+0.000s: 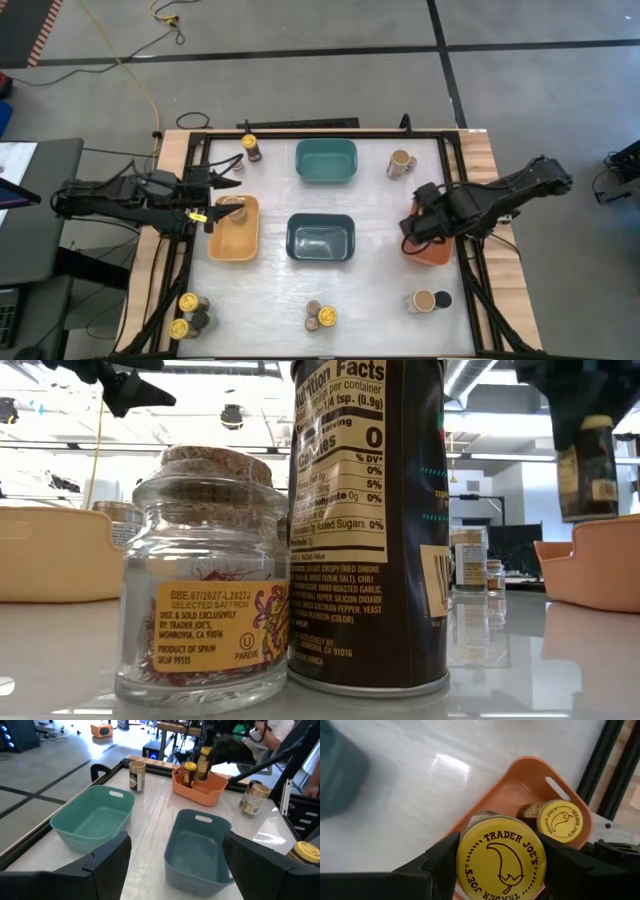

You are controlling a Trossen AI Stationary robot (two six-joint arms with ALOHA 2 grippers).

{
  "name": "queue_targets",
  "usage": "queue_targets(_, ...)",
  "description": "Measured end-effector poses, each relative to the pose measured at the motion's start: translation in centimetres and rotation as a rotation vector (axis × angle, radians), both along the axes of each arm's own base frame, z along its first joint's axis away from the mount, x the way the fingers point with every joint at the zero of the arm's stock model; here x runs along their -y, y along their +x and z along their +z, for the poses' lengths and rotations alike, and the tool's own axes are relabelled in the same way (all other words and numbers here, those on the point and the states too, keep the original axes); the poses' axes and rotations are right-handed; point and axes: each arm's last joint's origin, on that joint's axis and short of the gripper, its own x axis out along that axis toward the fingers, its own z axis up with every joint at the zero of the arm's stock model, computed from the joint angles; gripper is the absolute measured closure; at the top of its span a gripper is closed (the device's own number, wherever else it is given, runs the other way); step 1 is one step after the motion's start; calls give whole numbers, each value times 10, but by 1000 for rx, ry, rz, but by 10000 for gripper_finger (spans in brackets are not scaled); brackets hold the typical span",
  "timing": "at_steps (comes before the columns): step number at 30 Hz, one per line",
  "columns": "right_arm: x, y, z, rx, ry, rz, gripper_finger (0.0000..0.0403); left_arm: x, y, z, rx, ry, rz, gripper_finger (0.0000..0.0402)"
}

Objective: Sort spices by type
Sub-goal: Put the yellow seasoning bottle into the orange bin

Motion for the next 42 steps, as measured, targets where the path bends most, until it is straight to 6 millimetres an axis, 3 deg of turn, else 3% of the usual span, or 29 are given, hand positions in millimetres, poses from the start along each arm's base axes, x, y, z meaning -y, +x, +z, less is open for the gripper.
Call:
queue_targets(15, 31, 6, -55, -105, 5, -18, 147, 0, 0, 0, 4, -6, 6, 102)
queue_targets(20, 36, 6, -65, -96, -13, -23, 147, 0, 0, 0, 5, -9, 8, 102)
queue_targets(42, 47, 5, -75, -110, -135, -28, 147, 0, 0, 0, 9, -25, 22, 102)
